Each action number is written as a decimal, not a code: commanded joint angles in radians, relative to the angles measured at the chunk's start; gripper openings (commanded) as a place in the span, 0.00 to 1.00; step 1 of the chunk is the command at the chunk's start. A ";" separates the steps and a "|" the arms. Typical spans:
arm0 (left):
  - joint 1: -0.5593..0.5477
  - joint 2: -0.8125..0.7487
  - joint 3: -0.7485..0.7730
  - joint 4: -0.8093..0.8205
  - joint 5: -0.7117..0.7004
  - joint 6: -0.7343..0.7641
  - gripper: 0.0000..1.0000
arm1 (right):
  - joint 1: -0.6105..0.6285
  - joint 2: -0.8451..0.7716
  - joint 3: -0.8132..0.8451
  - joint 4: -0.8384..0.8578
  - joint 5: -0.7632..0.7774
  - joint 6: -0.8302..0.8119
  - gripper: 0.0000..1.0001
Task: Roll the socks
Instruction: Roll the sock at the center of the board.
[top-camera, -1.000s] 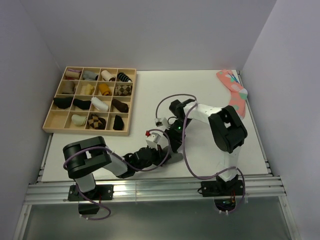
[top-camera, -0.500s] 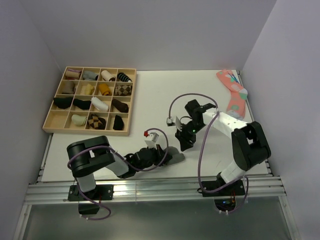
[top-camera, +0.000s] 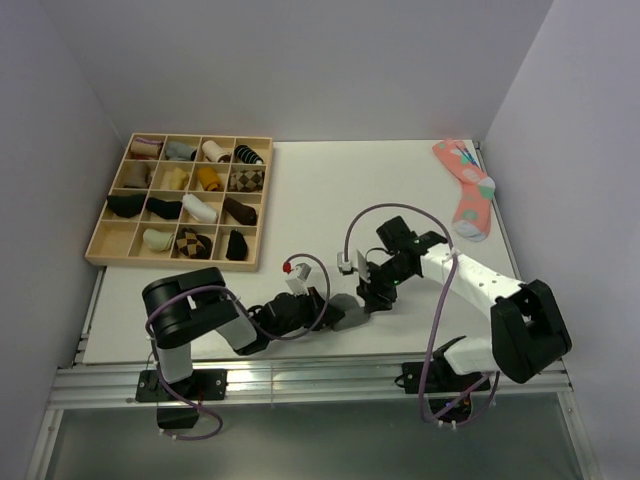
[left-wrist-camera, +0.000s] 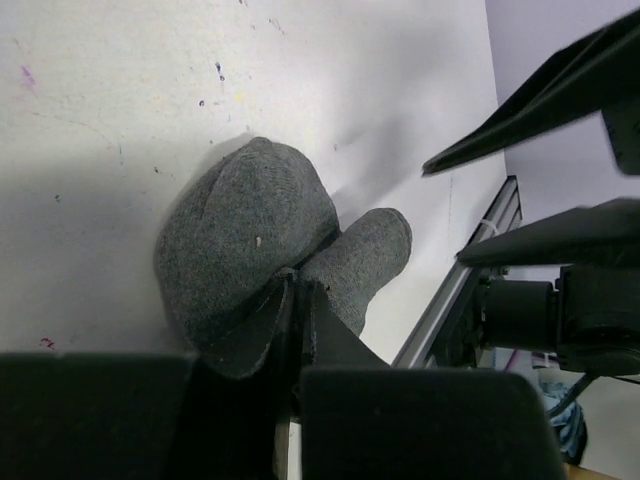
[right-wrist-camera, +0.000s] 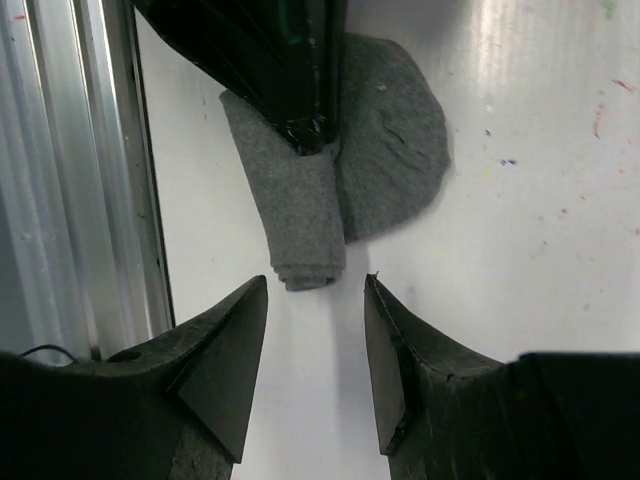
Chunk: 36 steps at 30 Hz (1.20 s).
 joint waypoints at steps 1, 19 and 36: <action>0.000 0.067 -0.062 -0.298 0.124 -0.006 0.00 | 0.063 -0.057 -0.057 0.112 0.043 0.024 0.51; 0.090 0.020 -0.022 -0.421 0.279 -0.035 0.00 | 0.281 -0.284 -0.263 0.342 0.226 0.114 0.50; 0.196 0.009 0.045 -0.541 0.401 0.006 0.00 | 0.419 -0.272 -0.316 0.381 0.279 0.130 0.49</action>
